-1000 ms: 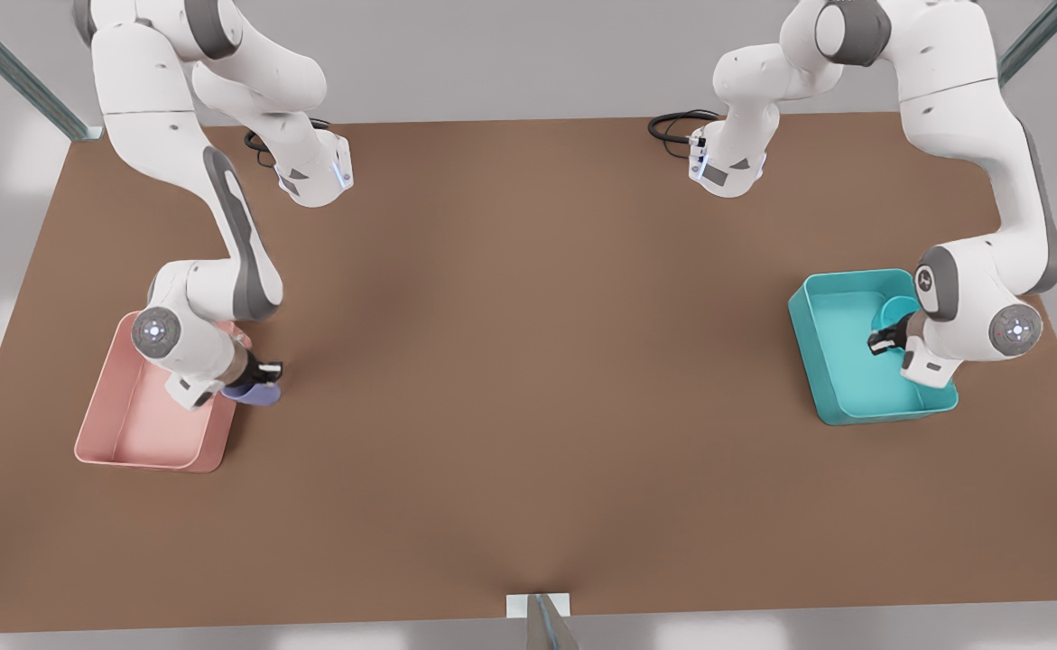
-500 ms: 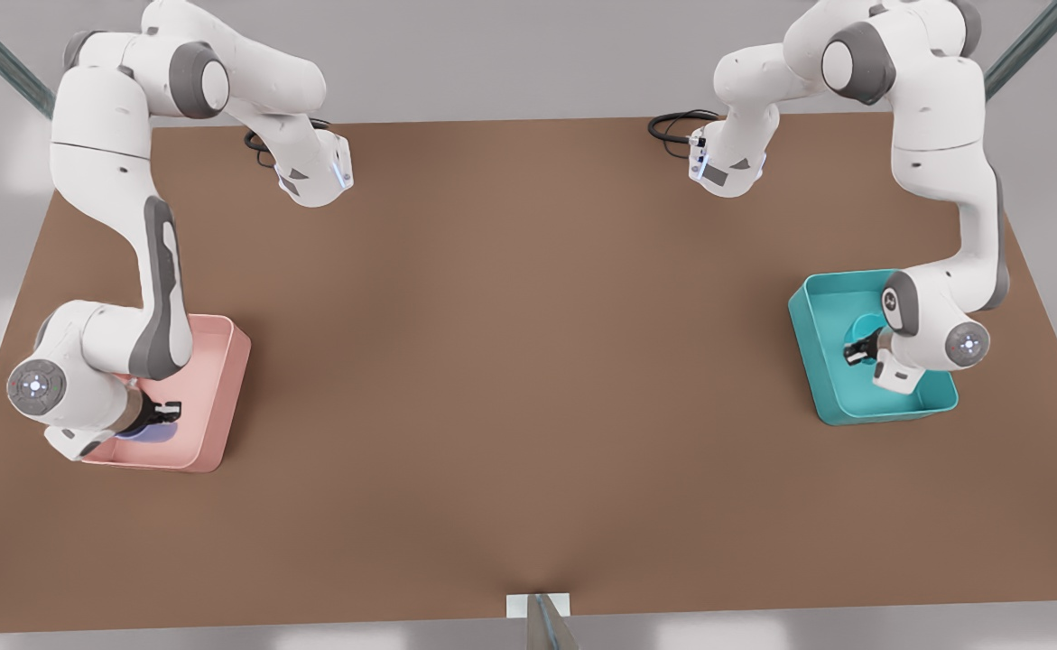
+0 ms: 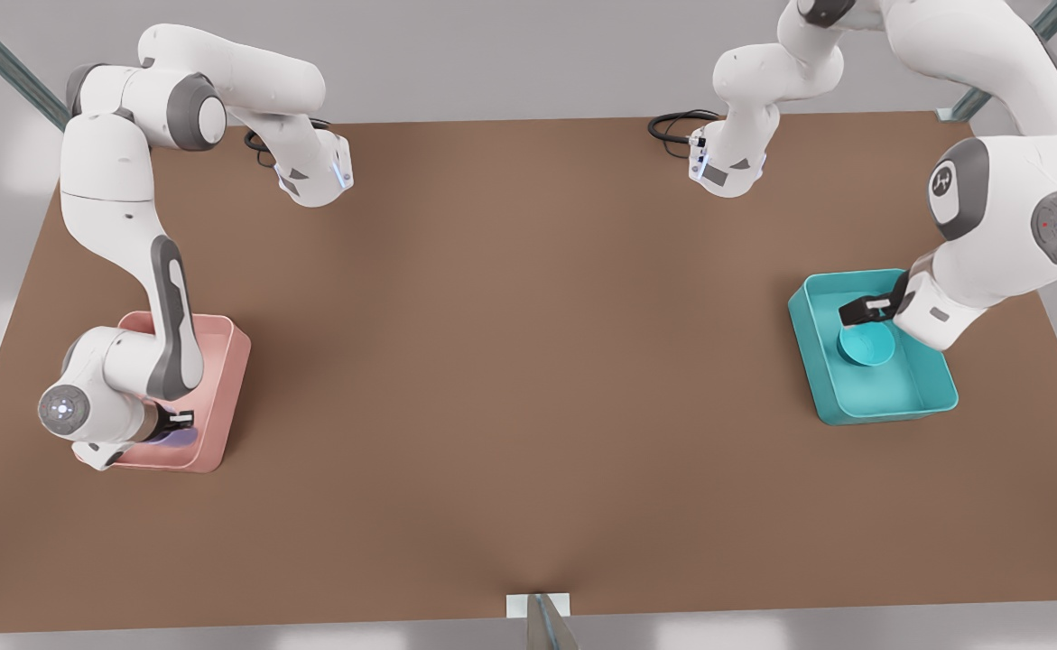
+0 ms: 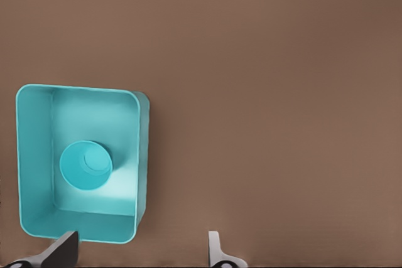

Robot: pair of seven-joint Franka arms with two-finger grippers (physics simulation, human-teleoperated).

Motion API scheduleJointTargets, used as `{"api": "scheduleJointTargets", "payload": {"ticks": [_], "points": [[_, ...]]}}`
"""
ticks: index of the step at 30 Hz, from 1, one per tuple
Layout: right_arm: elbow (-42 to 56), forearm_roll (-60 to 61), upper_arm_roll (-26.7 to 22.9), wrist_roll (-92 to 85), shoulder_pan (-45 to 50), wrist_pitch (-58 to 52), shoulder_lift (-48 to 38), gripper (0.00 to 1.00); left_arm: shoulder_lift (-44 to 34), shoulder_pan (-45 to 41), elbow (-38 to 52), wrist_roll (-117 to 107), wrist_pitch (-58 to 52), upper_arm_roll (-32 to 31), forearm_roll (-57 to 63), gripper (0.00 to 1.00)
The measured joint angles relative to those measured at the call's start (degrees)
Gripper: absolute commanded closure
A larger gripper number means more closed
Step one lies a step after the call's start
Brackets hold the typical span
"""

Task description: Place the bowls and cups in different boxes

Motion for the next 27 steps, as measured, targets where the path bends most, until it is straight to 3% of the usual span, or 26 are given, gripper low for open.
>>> {"api": "scheduleJointTargets", "payload": {"ticks": [11, 18, 27], "points": [[0.97, 1.57, 2.26, -1.52, 0.37, -3.78, -8.12, 0.00, -0.32, 1.41, 1.75, 2.63, -8.48, -0.36, 0.19, 0.00], [12.83, 2.31, 10.96, -0.34, 1.90, -19.30, -14.94, 0.00, -0.30, 1.34, 1.75, 3.63, -9.81, -0.46, 0.25, 0.00], [7.80, 4.20, 11.59, 3.13, 2.46, -34.11, -27.31, 0.00, 0.91, 0.69, 1.53, 3.96, -11.09, -0.54, -0.29, 0.00]]}}
